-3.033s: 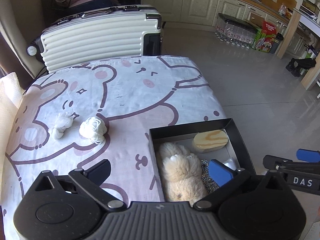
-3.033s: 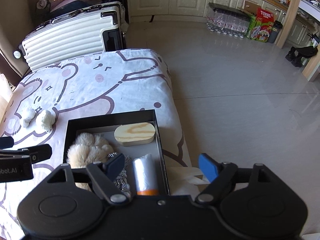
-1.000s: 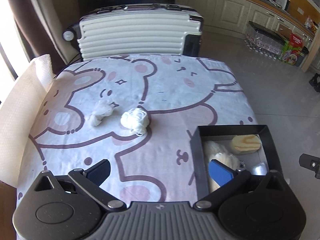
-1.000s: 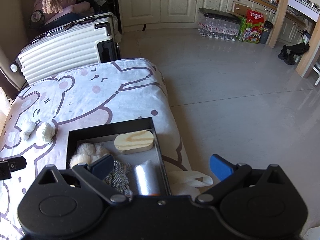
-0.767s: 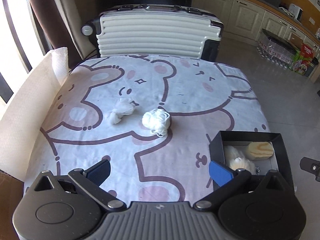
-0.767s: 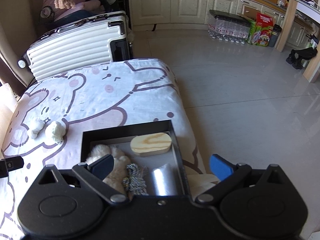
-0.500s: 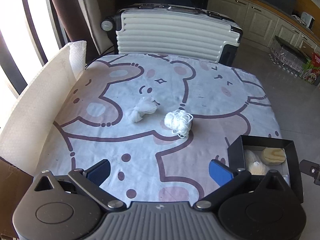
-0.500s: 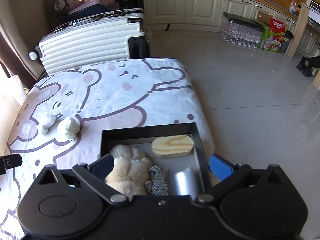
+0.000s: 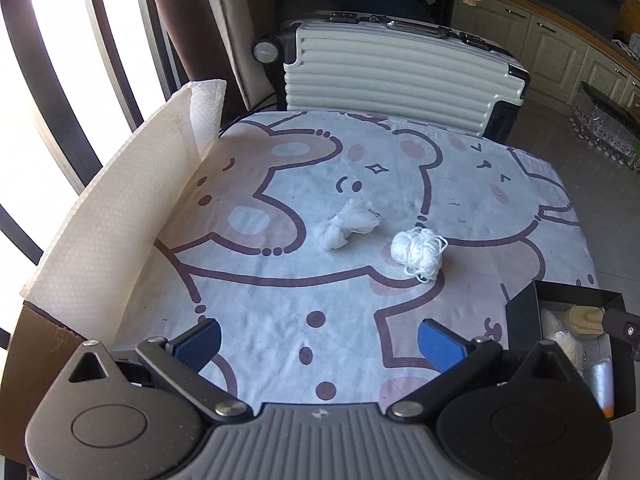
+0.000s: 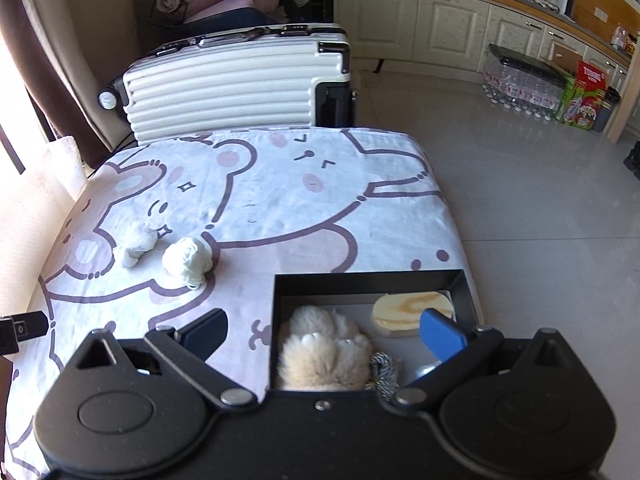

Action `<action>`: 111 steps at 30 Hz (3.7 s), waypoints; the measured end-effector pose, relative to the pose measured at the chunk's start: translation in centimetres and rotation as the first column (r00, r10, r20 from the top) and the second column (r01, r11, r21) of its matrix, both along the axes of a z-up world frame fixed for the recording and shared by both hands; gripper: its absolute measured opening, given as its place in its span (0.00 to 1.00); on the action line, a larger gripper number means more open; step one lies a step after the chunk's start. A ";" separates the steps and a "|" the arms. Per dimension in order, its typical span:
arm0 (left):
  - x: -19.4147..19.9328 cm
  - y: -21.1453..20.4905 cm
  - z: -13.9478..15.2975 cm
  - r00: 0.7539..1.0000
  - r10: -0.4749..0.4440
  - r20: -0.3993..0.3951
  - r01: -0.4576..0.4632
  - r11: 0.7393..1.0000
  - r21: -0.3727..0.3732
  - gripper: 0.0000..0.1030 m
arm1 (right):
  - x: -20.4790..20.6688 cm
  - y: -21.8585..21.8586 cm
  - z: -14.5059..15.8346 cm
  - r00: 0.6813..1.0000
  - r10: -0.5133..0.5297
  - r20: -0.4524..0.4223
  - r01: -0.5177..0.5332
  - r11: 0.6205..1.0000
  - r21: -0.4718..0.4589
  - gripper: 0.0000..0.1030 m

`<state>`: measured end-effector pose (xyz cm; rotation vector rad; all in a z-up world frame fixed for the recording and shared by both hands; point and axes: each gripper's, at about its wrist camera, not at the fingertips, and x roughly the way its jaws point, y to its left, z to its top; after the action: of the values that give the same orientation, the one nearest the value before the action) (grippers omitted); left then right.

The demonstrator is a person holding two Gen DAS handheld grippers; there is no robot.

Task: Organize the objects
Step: 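Move the left tool to the white cloth knot while the right tool approaches the yarn ball, then close the left tool on the cloth knot while the right tool grasps the yarn ball, then carry the cloth knot with the left tool while the right tool carries the yarn ball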

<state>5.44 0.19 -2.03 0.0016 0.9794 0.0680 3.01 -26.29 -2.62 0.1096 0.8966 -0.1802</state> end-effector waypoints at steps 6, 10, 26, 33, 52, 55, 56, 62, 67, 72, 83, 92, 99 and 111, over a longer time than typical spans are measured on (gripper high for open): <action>-0.5 0.8 0.4 1.000 0.009 0.019 -0.009 1.000 0.019 1.00 | 0.3 1.5 0.2 1.000 0.028 0.011 -0.028 1.000 -0.004 1.00; -0.8 1.3 0.2 0.999 0.016 0.027 -0.017 1.000 0.024 1.00 | 0.3 2.6 0.6 0.997 0.061 0.038 -0.061 0.998 -0.011 1.00; 0.9 2.3 3.1 0.978 0.107 0.178 -0.090 0.991 -0.100 1.00 | 1.8 4.3 2.6 0.970 0.092 0.223 -0.103 0.994 0.039 1.00; 1.7 2.0 3.0 0.967 0.069 0.245 -0.057 0.997 -0.055 1.00 | 3.7 5.1 0.8 0.961 0.176 0.215 -0.186 0.982 0.031 1.00; 9.2 4.2 -3.8 0.990 0.081 0.116 -0.066 0.990 -0.128 0.86 | 13.2 3.9 -7.6 0.995 0.102 0.025 -0.104 0.925 0.365 0.77; 10.4 4.1 -5.2 0.994 0.069 0.089 -0.058 0.991 -0.118 0.78 | 14.5 4.0 -9.4 0.994 0.106 -0.014 -0.091 0.911 0.403 0.75; 10.8 3.9 -5.5 0.995 0.058 0.083 -0.049 0.993 -0.111 0.77 | 14.8 4.2 -9.8 0.994 0.110 -0.021 -0.093 0.911 0.401 0.75; 12.8 2.8 -7.8 0.999 -0.014 0.042 0.018 0.997 -0.074 0.66 | 16.6 4.8 -11.7 0.984 0.172 -0.047 -0.137 0.898 0.418 0.75; 14.4 2.1 -9.6 0.998 -0.066 -0.003 0.066 0.996 -0.061 0.58 | 17.9 5.5 -13.0 0.974 0.220 -0.060 -0.174 0.885 0.432 0.75; 15.5 1.5 -10.7 0.992 -0.121 -0.022 0.121 0.993 -0.003 0.57 | 19.0 6.8 -14.2 0.960 0.267 -0.082 -0.213 0.890 0.404 0.75; 17.5 0.2 -13.1 0.984 -0.177 -0.019 0.178 0.984 0.017 0.57 | 19.3 5.8 -14.1 0.943 0.310 -0.125 -0.230 0.873 0.430 0.38; 18.7 -0.1 -14.8 0.988 -0.154 -0.018 0.152 0.983 -0.103 0.51 | 18.3 3.7 -12.6 0.949 0.298 -0.102 -0.231 0.880 0.415 0.38; 18.4 -0.6 -14.6 0.986 -0.158 -0.055 0.153 0.984 -0.091 0.31 | 17.7 2.9 -12.0 0.954 0.280 -0.103 -0.218 0.890 0.400 0.38; 16.4 -0.3 -12.1 0.991 -0.127 -0.047 0.120 0.984 -0.131 0.30 | 16.2 3.1 -10.6 0.961 0.266 -0.072 -0.221 0.901 0.373 0.38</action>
<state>21.80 -0.13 -14.16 -0.0537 1.0355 -0.1093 19.19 -23.17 -13.19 0.3312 1.0499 0.2189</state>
